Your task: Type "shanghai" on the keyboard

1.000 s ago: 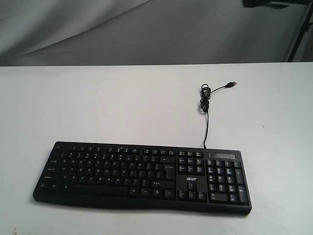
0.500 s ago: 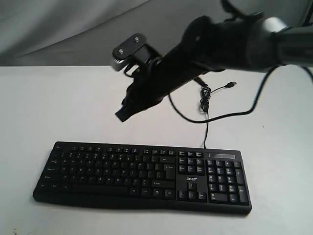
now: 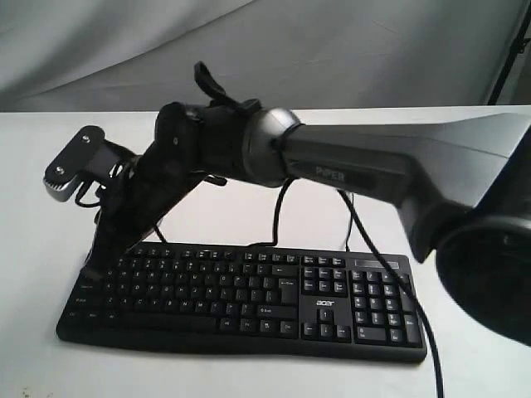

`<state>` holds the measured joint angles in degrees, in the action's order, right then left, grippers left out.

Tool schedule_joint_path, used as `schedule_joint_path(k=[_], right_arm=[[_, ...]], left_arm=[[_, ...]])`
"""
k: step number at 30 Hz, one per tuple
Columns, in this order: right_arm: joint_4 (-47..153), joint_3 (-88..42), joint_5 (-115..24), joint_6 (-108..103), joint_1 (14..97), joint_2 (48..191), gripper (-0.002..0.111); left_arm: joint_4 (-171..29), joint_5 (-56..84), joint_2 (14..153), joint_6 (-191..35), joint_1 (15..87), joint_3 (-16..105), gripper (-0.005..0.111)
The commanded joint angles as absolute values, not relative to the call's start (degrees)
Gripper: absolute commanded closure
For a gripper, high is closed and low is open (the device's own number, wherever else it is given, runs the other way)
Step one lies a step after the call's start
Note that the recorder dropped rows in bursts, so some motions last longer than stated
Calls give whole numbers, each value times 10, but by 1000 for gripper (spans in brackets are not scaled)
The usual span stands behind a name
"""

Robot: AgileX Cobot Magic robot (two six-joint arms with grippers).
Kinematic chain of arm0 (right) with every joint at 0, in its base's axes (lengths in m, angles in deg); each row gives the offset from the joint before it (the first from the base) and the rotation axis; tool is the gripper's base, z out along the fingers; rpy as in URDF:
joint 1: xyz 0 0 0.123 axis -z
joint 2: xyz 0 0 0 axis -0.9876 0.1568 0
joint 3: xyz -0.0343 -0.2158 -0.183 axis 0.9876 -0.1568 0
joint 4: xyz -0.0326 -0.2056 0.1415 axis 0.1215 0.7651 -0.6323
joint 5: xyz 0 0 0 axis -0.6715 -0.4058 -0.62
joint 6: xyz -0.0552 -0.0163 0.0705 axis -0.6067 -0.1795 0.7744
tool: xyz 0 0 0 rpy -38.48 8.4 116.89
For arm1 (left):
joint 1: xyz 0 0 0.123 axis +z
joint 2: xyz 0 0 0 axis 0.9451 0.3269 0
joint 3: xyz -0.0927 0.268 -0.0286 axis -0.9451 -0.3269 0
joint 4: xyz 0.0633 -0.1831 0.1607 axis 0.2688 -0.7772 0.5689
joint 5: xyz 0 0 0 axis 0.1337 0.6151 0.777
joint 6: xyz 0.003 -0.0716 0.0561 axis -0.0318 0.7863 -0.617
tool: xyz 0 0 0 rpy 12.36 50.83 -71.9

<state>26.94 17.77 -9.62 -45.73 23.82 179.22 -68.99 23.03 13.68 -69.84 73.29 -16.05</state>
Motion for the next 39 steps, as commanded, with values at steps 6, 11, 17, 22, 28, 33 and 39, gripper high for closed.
schedule_joint_path(k=[6, 11, 17, 22, 28, 33, 39], right_arm=[[305, 187, -78, -431, 223, 1818, 108], [305, 187, -63, -430, 221, 1822, 108], [311, 187, -59, -431, 211, 1830, 108], [310, 187, -54, -431, 210, 1835, 108], [312, 187, -49, -431, 210, 1841, 108], [314, 187, -49, -431, 210, 1841, 108], [314, 180, -51, -431, 210, 1841, 108]], left_arm=[[-690, 227, 135, -697, 729, -161, 107], [-690, 227, 135, -697, 729, -161, 107], [-690, 227, 135, -697, 729, -161, 107], [-690, 227, 135, -697, 729, -161, 107], [-690, 227, 135, -697, 729, -161, 107], [-690, 227, 135, -697, 729, -161, 107], [-690, 227, 135, -697, 729, -161, 107]])
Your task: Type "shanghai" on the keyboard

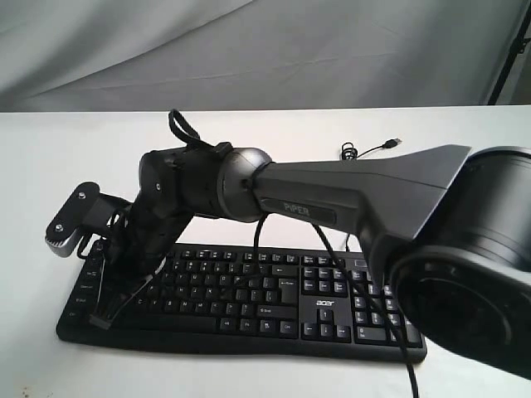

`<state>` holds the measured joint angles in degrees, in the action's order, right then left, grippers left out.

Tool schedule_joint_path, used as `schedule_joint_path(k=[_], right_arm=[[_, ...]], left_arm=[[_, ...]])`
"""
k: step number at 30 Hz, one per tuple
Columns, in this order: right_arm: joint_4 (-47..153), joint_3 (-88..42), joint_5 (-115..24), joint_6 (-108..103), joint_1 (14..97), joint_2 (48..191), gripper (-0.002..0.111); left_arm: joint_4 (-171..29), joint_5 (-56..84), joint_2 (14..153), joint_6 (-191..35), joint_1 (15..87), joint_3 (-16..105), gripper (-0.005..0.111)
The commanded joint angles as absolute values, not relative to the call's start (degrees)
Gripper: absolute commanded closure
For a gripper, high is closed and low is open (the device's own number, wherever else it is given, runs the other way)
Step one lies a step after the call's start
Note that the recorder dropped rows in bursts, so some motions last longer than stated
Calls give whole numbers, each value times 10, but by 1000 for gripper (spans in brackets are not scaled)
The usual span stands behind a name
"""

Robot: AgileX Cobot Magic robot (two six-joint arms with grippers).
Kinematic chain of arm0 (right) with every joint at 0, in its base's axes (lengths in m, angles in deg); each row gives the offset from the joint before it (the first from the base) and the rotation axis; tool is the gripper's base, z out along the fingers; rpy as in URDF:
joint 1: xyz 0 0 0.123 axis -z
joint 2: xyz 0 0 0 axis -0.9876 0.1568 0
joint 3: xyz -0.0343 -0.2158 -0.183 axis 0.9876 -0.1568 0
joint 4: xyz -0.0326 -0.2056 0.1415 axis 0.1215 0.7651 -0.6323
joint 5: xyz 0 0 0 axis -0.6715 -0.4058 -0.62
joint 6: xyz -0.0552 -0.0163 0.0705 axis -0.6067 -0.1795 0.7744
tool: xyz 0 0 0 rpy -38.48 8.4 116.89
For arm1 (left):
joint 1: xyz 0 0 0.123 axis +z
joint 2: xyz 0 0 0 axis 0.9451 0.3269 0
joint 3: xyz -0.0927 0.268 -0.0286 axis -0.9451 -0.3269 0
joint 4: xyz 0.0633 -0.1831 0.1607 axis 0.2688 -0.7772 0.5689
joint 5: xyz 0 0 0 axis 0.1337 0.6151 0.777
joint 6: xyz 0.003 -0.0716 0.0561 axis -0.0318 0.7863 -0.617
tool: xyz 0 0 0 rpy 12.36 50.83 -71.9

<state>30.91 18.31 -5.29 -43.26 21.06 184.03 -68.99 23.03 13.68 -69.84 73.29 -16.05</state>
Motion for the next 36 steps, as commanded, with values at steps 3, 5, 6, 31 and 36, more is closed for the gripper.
schedule_joint_path(k=[3, 5, 6, 31, 36], right_arm=[[312, 169, -61, -430, 210, 1841, 108], [312, 165, -62, -430, 210, 1841, 108], [312, 165, -62, -430, 210, 1841, 108], [324, -67, -183, -392, 244, 1678, 108], [321, -67, -183, -392, 244, 1681, 108]], left_arm=[[-690, 227, 135, -697, 729, -161, 107], [-690, 227, 135, -697, 729, -161, 107], [-690, 227, 135, -697, 729, -161, 107], [-690, 227, 135, -697, 729, -161, 107], [-690, 227, 135, -697, 729, -161, 107]])
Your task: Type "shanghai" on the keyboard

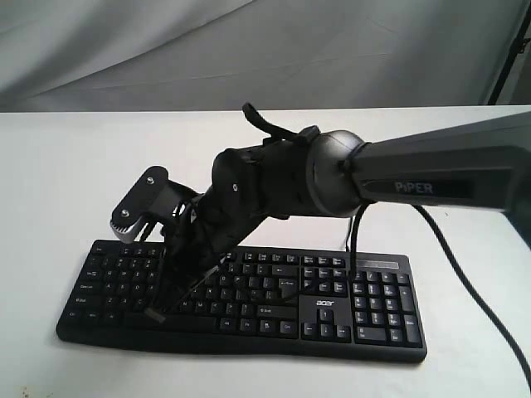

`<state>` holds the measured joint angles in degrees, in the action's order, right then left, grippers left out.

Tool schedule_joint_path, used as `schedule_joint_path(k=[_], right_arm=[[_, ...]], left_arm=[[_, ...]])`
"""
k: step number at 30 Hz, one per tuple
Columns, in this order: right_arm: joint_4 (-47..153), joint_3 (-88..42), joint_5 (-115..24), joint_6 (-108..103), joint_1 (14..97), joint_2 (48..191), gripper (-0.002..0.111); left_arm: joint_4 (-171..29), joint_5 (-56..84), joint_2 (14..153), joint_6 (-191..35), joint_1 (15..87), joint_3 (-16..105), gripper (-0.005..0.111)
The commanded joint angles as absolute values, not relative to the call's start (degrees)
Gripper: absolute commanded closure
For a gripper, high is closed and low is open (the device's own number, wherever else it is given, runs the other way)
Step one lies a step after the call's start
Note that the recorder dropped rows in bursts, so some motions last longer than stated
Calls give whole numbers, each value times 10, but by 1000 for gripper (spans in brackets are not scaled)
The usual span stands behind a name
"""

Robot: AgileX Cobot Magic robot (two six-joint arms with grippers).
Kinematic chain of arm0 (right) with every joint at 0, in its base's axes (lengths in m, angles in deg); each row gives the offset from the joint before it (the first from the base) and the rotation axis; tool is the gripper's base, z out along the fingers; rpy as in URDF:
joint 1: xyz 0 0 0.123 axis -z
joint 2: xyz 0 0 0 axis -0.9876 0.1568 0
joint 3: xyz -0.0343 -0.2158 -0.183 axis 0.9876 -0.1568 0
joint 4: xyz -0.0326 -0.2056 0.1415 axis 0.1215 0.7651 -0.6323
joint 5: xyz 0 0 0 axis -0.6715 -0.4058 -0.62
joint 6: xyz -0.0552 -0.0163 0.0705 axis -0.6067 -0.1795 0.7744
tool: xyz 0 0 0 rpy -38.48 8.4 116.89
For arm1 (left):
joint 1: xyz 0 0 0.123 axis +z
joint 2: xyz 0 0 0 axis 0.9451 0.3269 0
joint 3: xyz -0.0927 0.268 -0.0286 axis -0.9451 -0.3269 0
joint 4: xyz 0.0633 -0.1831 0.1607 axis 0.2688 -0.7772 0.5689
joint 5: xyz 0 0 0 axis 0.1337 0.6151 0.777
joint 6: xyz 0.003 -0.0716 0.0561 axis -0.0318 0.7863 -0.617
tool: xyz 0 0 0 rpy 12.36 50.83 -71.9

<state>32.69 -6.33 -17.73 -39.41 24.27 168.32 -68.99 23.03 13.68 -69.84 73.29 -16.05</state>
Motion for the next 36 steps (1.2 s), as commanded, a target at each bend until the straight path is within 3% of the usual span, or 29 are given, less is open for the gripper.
schedule_joint_path(k=[1, 36], right_arm=[[319, -67, -182, -392, 244, 1687, 108], [303, -25, -175, -408, 243, 1695, 108]], left_arm=[[-690, 227, 135, -697, 729, -161, 107], [-690, 227, 135, -697, 729, -161, 107]])
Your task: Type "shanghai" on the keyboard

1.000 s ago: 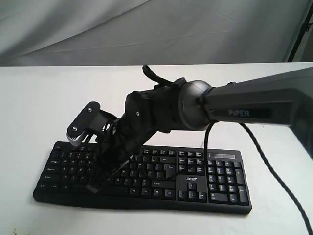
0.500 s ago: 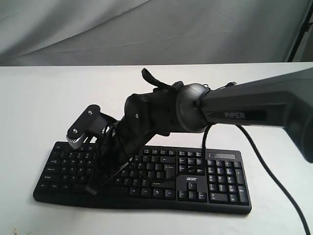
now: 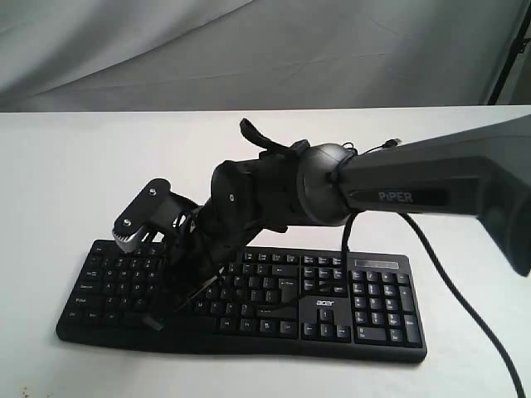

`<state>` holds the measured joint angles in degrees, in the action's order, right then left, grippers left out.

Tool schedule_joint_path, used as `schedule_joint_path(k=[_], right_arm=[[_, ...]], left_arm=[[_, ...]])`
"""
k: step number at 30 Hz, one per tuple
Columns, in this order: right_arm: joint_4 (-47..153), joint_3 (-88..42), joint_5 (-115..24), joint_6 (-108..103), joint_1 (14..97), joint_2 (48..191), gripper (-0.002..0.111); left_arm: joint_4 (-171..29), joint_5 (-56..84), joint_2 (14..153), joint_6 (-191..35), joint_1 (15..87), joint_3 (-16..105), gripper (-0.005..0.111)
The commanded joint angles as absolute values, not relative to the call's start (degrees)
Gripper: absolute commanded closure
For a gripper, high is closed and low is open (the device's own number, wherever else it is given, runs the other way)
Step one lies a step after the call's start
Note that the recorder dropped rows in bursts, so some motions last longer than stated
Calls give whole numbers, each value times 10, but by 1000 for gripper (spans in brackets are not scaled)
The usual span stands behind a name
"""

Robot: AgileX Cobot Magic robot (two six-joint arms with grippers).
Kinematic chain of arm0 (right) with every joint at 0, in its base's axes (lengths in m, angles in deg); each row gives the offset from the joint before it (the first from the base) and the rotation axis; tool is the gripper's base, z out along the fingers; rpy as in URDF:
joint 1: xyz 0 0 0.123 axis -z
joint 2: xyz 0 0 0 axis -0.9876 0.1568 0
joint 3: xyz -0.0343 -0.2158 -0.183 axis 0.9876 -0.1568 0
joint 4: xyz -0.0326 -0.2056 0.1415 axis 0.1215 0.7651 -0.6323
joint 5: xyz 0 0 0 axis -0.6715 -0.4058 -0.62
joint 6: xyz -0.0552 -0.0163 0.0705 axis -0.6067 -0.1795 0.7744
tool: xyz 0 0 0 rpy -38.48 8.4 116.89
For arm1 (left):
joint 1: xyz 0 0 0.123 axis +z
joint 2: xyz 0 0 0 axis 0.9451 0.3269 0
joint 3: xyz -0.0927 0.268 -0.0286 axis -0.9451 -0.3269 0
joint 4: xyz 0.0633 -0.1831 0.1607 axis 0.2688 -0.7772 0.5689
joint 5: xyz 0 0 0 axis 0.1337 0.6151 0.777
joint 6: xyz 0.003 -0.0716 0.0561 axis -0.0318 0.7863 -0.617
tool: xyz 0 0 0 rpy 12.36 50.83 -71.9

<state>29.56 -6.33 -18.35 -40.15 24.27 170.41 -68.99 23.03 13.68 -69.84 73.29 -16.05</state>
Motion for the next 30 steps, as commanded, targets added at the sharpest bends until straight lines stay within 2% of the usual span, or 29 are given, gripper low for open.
schedule_joint_path(k=[1, 9, 30], right_arm=[[308, 11, -168, -408, 235, 1710, 108], [310, 226, -61, -404, 209, 1851, 108], [318, 232, -64, -406, 198, 1861, 108]], left_arm=[[-690, 227, 135, -697, 729, -161, 107], [-690, 227, 135, -697, 729, -161, 107], [-690, 227, 135, -697, 729, -161, 107]])
